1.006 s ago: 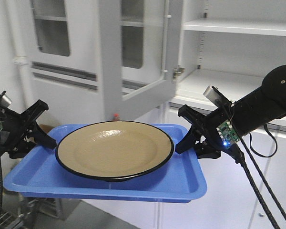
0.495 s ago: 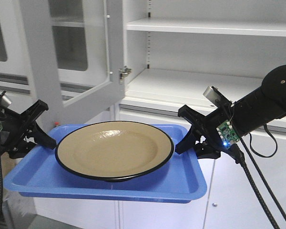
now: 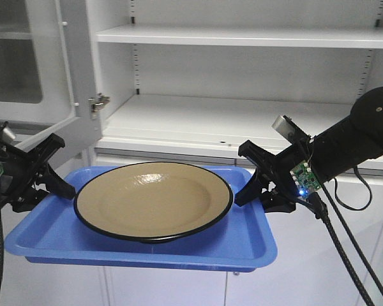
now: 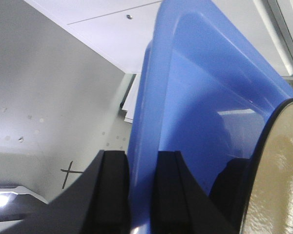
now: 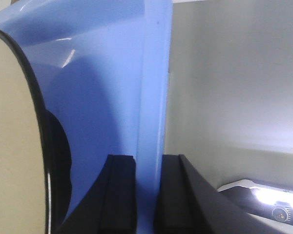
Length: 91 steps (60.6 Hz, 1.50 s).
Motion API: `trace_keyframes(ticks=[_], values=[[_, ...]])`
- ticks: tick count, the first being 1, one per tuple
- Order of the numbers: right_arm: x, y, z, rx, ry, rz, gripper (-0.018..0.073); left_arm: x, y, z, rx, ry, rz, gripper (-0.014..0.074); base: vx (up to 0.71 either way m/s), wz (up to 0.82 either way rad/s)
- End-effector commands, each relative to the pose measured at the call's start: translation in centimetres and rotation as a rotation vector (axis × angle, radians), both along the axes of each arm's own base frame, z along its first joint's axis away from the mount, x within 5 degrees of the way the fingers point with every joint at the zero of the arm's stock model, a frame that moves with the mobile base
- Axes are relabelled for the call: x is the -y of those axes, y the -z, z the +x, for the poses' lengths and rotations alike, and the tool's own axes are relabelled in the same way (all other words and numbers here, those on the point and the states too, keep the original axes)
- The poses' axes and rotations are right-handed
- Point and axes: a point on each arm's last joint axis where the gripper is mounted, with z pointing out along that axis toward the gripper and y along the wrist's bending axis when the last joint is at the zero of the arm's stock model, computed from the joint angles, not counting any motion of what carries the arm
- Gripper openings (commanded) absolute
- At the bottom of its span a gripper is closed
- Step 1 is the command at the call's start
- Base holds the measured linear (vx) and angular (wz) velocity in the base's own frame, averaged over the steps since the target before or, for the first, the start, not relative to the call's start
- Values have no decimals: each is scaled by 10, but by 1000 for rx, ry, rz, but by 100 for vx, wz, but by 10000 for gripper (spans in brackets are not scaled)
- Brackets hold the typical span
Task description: Place disk in tray to left cabinet
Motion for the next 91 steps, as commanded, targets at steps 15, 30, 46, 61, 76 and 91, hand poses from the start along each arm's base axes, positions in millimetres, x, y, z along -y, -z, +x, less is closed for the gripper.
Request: trace_keyframes(ticks=[15, 30, 46, 61, 76, 91], values=[[-24, -48, -20, 69, -43, 250, -6, 28, -46, -20, 49, 64, -259, -1, 13, -29], [-24, -48, -20, 69, -43, 250, -6, 28, -46, -20, 49, 64, -259, -1, 20, -22], [-24, -48, -20, 69, -43, 250, -6, 28, -46, -20, 49, 64, -259, -1, 27, -17], [-24, -48, -20, 69, -43, 250, -6, 28, -46, -20, 49, 64, -259, -1, 30, -14], [-24, -48, -20, 69, -43, 250, -6, 28, -46, -20, 49, 64, -259, -1, 27, -10], [-24, -48, -20, 69, -43, 250, -6, 28, -46, -20, 49, 64, -259, -1, 23, 0]])
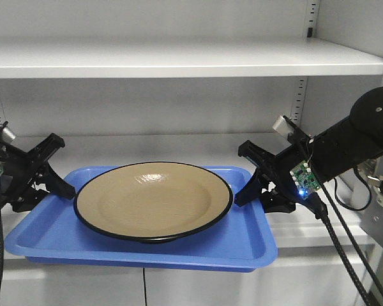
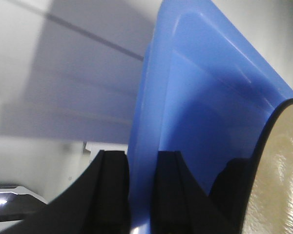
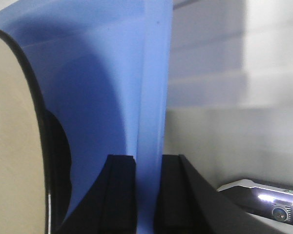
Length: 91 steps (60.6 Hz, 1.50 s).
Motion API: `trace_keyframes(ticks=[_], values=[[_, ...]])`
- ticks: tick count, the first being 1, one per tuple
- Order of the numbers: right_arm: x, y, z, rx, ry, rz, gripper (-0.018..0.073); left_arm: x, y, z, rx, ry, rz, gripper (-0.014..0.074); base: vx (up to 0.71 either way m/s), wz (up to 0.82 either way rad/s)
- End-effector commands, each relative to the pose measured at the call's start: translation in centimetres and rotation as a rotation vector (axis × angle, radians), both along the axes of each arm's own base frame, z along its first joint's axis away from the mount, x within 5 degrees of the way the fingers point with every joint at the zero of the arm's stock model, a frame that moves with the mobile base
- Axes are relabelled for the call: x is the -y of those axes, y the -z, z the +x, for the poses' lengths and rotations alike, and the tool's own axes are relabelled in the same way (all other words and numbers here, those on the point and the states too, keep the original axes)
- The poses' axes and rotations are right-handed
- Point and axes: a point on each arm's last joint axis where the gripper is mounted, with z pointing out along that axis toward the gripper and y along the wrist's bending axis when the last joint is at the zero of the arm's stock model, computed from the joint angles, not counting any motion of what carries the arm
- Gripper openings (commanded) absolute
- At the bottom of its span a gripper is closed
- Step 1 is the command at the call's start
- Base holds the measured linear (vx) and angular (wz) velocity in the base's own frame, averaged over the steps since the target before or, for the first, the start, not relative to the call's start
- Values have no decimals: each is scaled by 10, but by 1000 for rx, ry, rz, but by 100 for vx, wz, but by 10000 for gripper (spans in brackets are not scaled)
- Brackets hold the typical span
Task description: Place disk in tray to left cabinet
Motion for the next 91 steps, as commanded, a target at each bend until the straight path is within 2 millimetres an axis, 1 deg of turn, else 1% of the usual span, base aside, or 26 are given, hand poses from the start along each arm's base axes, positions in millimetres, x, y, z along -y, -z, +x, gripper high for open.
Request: trace_keyframes(ticks=[1, 48, 91], values=[[-24, -48, -20, 69, -42, 250, -6, 28, -46, -20, 49, 63, -259, -1, 21, 4], [-24, -48, -20, 69, -42, 250, -6, 28, -46, -20, 49, 63, -259, -1, 16, 4], [-24, -48, -20, 69, -42, 250, -6, 28, -46, -20, 51, 62, -259, -1, 4, 0]])
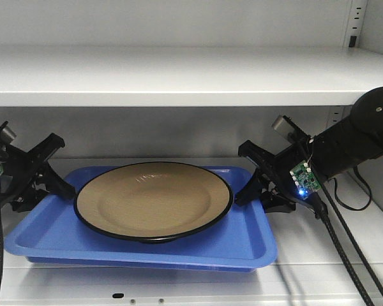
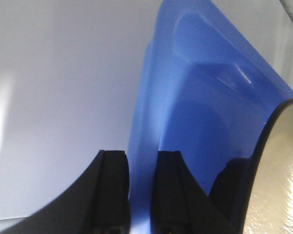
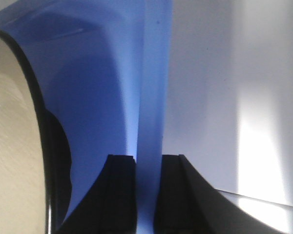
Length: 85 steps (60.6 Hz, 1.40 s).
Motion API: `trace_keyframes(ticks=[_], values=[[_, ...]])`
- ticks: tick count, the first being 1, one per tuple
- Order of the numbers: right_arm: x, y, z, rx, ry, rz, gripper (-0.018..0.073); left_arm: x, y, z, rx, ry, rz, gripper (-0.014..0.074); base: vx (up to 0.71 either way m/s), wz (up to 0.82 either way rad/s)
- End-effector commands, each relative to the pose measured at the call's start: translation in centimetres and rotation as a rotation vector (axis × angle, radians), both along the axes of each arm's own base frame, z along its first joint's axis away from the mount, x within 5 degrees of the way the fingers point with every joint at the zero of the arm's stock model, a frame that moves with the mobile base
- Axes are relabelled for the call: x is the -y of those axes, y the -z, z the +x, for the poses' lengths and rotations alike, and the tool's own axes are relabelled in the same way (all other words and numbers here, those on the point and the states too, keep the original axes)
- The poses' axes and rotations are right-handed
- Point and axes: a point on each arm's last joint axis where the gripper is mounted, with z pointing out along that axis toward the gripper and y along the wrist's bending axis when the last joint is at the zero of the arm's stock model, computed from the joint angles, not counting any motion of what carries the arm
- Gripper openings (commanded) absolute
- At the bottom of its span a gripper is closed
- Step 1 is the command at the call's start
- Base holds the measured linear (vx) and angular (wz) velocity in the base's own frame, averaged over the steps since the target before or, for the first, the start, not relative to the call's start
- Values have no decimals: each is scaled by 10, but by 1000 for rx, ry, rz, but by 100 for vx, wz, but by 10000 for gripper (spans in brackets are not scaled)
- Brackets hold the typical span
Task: Place disk in tray to left cabinet
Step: 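Push the tray with both grippers forward over the lower shelf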
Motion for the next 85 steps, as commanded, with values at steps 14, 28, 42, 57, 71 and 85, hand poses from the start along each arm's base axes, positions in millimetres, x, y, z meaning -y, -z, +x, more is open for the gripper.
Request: trace_keyframes(ticks=[14, 28, 42, 57, 71, 85], values=[[-23, -49, -17, 91, -19, 256, -6, 28, -46, -19, 57, 55, -259, -1, 0, 0], [-20, -47, -13, 126, 2, 205, -6, 28, -46, -16, 76, 31, -258, -1, 0, 0], [-16, -34, 3, 179, 65, 134, -6, 21, -31, -4, 80, -4, -157, -1, 0, 0], [-18, -8, 22, 148, 92, 123, -3, 18, -13, 9, 61, -29, -122, 1, 0, 0], [-20, 7, 29, 106, 87, 114, 1, 18, 4, 14, 10, 14, -81, 12, -1, 3], [-19, 11, 28, 127, 38, 59, 5, 28, 8, 12, 47, 79, 6, 21, 0, 1]])
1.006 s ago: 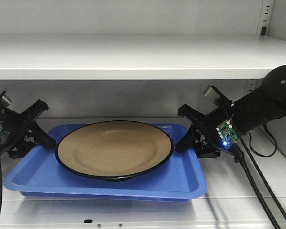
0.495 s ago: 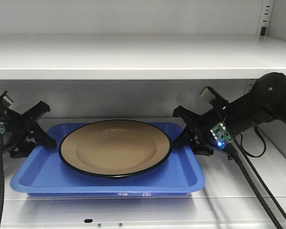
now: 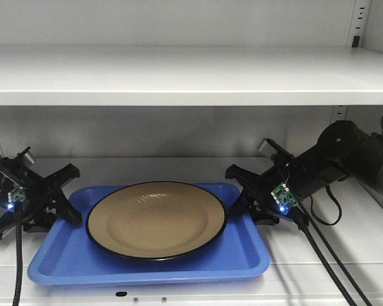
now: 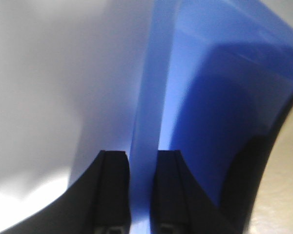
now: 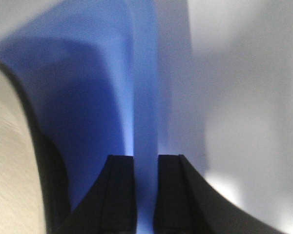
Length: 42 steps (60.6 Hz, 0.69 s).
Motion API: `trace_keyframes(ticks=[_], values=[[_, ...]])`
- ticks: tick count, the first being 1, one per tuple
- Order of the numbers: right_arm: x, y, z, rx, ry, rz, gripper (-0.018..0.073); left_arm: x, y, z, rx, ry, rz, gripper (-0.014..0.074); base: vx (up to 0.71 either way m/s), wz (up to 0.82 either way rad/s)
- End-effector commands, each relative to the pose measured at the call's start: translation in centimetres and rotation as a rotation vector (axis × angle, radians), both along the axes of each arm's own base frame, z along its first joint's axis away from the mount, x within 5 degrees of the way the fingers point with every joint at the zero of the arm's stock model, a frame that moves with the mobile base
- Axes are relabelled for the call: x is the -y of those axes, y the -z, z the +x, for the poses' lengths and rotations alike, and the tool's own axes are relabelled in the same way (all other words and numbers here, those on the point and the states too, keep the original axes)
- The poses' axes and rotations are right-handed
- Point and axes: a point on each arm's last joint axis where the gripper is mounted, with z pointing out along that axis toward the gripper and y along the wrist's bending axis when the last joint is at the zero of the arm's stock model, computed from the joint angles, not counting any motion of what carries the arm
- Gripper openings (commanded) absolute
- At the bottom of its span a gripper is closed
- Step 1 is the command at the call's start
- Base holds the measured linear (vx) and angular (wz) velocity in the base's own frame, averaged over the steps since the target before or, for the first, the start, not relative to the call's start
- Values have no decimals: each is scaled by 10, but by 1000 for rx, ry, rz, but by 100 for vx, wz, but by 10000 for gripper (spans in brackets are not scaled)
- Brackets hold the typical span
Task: Place disk in tray to left cabinet
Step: 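Push the tray with both grippers forward over the lower shelf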
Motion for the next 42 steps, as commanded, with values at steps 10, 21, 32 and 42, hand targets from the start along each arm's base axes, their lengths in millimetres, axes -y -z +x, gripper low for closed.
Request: trace_keyframes(ticks=[10, 21, 32, 42], values=[[-11, -45, -12, 94, -15, 122, 9, 28, -42, -10, 138, 24, -117, 24, 0, 0], [-9, -43, -12, 100, -16, 89, 18, 31, -42, -10, 164, 57, -100, 57, 0, 0], [-9, -43, -13, 92, -23, 86, 77, 32, -41, -11, 168, 81, -92, 171, 0, 0], [-9, -43, -13, 89, -25, 86, 182, 31, -41, -11, 168, 81, -92, 311, 0, 0]])
